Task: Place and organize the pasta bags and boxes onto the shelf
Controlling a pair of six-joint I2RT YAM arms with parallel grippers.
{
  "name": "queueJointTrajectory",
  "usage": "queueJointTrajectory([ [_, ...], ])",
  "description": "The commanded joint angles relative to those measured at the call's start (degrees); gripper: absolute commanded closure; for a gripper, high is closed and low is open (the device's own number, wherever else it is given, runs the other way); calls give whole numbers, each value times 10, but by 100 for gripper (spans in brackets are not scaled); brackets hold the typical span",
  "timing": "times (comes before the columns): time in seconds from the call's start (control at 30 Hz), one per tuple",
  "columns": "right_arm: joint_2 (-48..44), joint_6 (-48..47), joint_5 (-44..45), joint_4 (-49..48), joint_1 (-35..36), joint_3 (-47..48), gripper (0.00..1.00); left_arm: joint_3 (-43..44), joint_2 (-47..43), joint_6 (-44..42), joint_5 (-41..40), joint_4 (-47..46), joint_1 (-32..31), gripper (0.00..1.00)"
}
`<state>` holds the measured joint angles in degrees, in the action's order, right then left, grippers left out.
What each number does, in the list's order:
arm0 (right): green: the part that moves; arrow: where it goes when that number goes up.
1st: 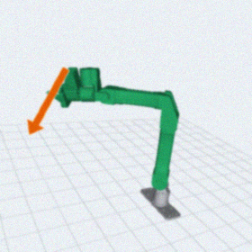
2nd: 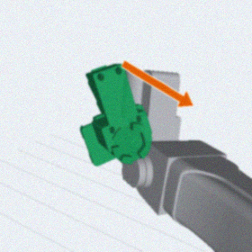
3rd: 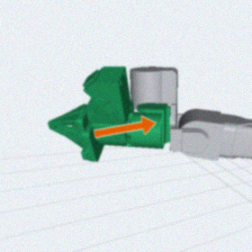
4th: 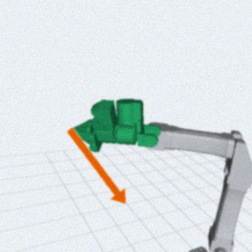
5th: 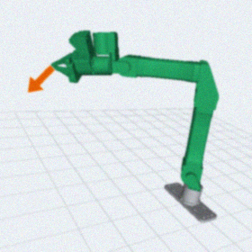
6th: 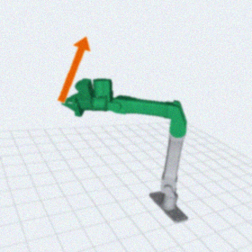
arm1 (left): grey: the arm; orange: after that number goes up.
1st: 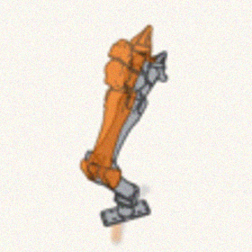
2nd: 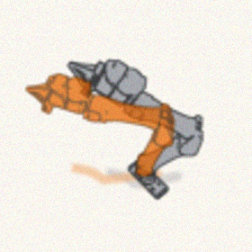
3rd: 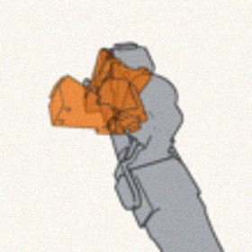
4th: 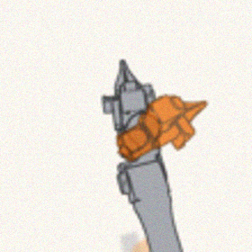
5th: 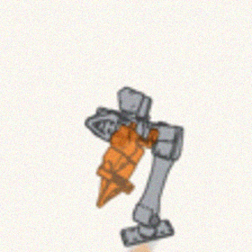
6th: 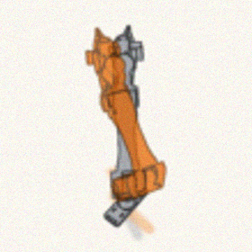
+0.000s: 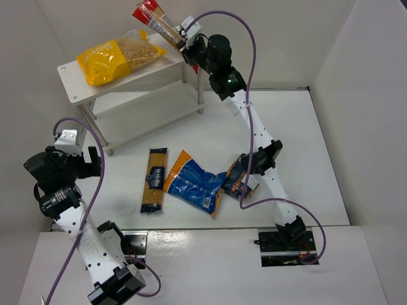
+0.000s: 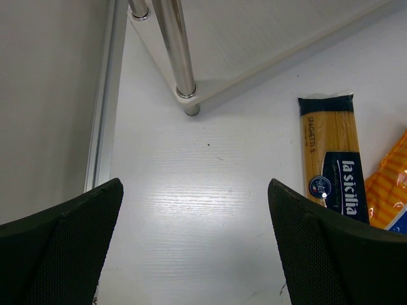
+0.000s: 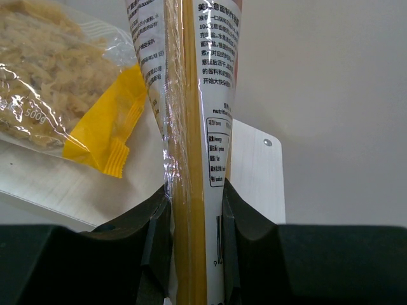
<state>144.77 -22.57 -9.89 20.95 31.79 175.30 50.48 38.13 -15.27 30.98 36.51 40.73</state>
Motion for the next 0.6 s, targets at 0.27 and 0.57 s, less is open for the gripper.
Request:
queueJointTrajectory([
  [0.27,3,-19,15,-182,11,43,97,5,5,-16,16,-2,4,0],
  [0.57,14,-19,22,-188,11,43,58,5,5,-16,16,-2,4,0],
])
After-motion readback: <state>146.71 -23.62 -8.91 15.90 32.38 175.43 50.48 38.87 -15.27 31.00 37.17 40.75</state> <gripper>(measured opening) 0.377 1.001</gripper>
